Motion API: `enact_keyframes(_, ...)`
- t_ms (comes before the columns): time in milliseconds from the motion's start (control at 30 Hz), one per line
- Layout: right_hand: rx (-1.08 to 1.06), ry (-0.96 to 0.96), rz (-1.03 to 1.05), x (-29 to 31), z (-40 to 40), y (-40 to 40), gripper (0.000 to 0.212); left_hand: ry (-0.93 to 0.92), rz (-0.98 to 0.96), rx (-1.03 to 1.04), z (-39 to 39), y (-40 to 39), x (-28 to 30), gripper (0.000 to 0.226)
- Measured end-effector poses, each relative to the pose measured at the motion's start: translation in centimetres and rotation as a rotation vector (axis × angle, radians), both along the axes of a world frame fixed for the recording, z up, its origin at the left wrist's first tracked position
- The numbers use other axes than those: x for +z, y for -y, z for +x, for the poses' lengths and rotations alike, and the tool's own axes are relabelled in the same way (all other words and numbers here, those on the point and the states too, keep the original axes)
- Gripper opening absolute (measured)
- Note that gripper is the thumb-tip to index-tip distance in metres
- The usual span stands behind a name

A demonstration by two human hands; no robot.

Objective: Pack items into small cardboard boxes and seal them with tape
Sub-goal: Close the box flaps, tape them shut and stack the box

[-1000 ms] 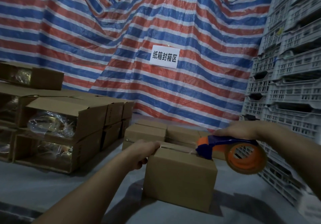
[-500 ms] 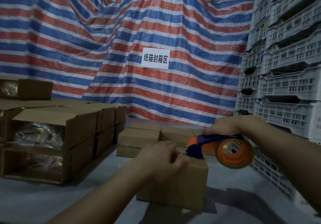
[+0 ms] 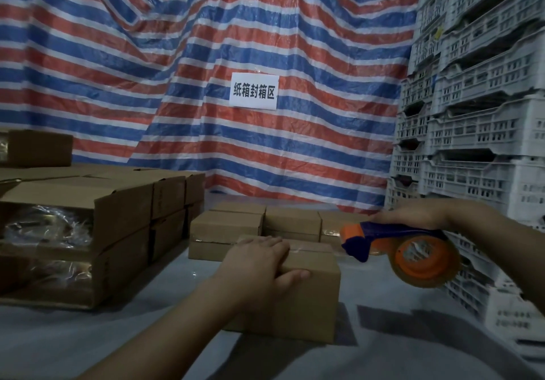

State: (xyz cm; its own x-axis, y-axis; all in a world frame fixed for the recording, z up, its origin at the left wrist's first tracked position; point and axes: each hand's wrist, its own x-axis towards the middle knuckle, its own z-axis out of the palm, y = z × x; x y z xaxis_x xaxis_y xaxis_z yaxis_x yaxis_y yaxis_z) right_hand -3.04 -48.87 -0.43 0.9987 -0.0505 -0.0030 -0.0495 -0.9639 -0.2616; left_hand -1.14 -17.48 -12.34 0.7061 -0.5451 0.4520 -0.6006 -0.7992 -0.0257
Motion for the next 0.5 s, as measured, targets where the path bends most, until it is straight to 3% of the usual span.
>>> enact_keyframes(67, 0.003, 0.011, 0.042, -1.4, 0.0, 0.6, 0.051, -0.013, -0.003, -0.003, -0.1, 0.0, 0.0, 0.078)
enact_keyframes(233, 0.129, 0.031, 0.167, -4.7, 0.4, 0.7, 0.026, -0.099, 0.033, 0.039, -0.8, 0.8, 1.2, 0.07)
enact_keyframes(333, 0.161, 0.085, 0.193, -5.4, 0.5, 1.2, 0.024, -0.061, 0.085, 0.068, -1.1, 2.6, 2.1, 0.079)
enact_keyframes(400, 0.193, 0.089, 0.21, -5.4, 0.3, 1.2, 0.021, -0.051, 0.099, -0.029, -1.4, 4.2, 2.1, 0.088)
enact_keyframes(500, 0.231, 0.083, 0.216, -5.5, 0.1, 1.0, 0.022, -0.115, 0.11, -0.172, -1.6, 5.8, 1.9, 0.076)
